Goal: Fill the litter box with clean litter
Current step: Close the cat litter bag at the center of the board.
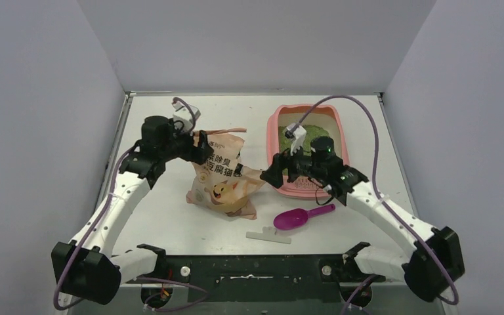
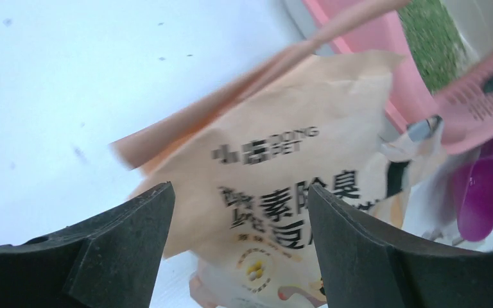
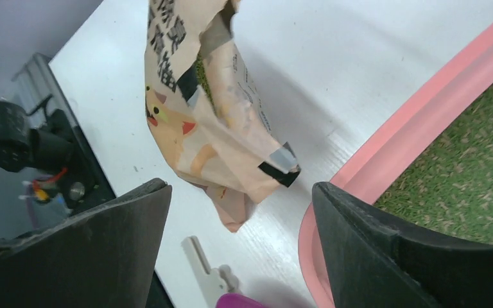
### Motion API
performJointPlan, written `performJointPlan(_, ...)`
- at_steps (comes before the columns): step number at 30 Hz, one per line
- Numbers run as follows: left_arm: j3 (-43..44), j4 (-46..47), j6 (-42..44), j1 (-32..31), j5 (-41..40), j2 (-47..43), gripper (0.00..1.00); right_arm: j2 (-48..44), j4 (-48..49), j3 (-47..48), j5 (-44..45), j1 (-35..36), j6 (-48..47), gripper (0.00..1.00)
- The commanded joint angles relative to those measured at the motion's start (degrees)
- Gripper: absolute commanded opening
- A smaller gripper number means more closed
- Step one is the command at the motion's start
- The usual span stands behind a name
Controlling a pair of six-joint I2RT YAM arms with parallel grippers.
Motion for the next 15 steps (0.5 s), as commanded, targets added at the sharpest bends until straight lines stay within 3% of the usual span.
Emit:
performJointPlan(1, 1.74, 1.69, -11.15, 7.91, 1.93, -4.71, 0.76, -11.17, 15.30, -10.74, 17.52, 7.56, -9.70, 0.88)
performJointPlan(4, -3.30, 5.13, -16.60, 14.03, 0.91, -8.44, 0.81, -16.28, 17.86, -15.32, 24.40, 10.58, -13.22, 0.90)
performJointPlan(8, -10.69, 14.81, -22.29, 22.41, 3.94, -12.31, 0.86, -17.37, 13.61, -13.23, 27.15, 12.60, -15.75, 0.90)
performJointPlan(12, -11.14, 15.15, -17.40, 23.20, 8.97, -10.16, 0.91, -16.31, 8.63, -9.00, 24.40, 13.71, -17.25, 0.89)
performJointPlan(15, -13.46, 23.27, -15.85, 24.73, 17.18, -6.55, 0.96, -16.36, 5.72, -7.38, 24.04, 13.72, -13.62, 0.89)
